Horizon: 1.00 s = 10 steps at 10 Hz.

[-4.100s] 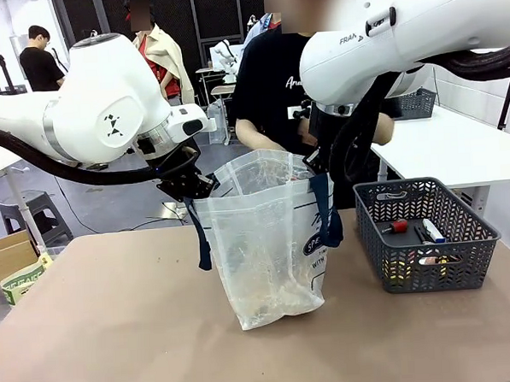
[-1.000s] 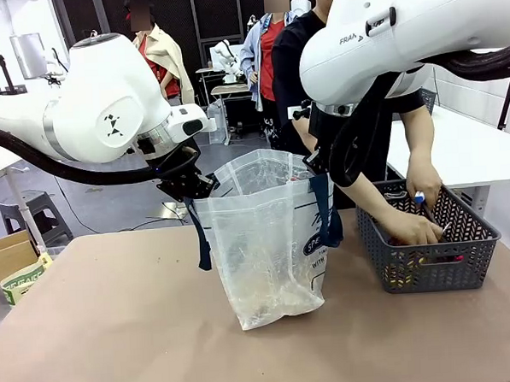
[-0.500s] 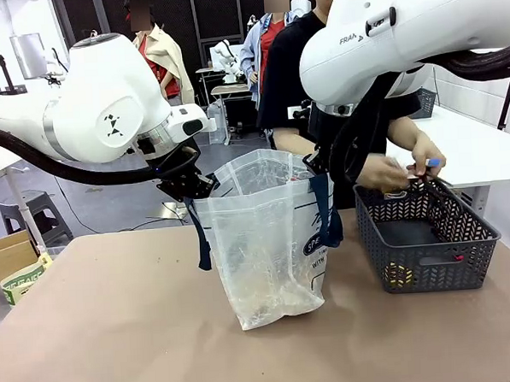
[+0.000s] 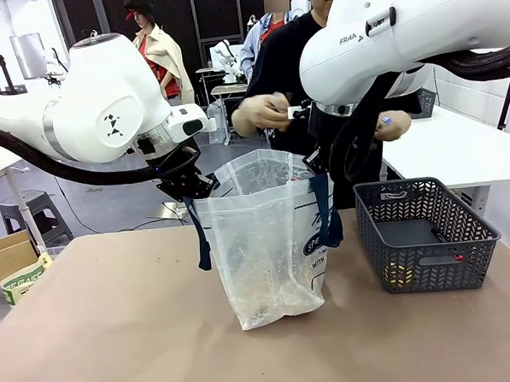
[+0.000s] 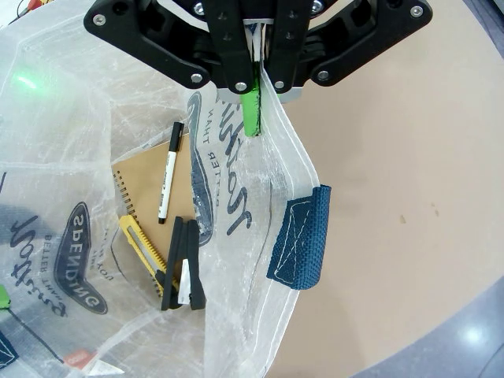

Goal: Transfer purchased items from the store into the shopping bag.
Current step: Move the Reusable shopping bag to the right side of the table.

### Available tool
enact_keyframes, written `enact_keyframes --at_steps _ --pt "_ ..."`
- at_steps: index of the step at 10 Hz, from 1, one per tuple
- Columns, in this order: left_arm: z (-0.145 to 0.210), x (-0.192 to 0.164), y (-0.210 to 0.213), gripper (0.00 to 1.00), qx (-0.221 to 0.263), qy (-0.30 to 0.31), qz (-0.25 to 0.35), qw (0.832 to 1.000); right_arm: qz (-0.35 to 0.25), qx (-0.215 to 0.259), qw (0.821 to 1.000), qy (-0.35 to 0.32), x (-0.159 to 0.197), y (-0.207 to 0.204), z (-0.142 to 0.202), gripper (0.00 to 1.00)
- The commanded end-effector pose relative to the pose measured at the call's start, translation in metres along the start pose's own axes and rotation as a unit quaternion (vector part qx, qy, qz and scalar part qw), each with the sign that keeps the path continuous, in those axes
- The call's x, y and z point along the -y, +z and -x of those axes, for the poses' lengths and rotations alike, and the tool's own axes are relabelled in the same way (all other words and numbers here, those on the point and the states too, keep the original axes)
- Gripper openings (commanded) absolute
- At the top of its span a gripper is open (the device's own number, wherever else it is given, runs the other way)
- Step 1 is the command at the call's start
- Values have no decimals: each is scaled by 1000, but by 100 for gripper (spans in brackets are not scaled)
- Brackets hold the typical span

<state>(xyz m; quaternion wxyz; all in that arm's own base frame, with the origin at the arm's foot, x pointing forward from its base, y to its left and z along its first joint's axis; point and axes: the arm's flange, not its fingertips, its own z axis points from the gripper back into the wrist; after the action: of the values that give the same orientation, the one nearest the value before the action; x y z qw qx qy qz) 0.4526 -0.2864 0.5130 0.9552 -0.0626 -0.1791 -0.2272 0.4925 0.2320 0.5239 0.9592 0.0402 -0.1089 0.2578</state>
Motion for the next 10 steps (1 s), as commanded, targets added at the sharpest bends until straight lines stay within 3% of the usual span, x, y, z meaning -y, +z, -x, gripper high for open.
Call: enact_keyframes --at_steps 1,10 --pt "0 -1 0 0 0 0 0 1000 0 0 1000 0 0 0 0 0" --pt "0 -1 0 0 0 0 0 1000 0 0 1000 0 0 0 0 0"
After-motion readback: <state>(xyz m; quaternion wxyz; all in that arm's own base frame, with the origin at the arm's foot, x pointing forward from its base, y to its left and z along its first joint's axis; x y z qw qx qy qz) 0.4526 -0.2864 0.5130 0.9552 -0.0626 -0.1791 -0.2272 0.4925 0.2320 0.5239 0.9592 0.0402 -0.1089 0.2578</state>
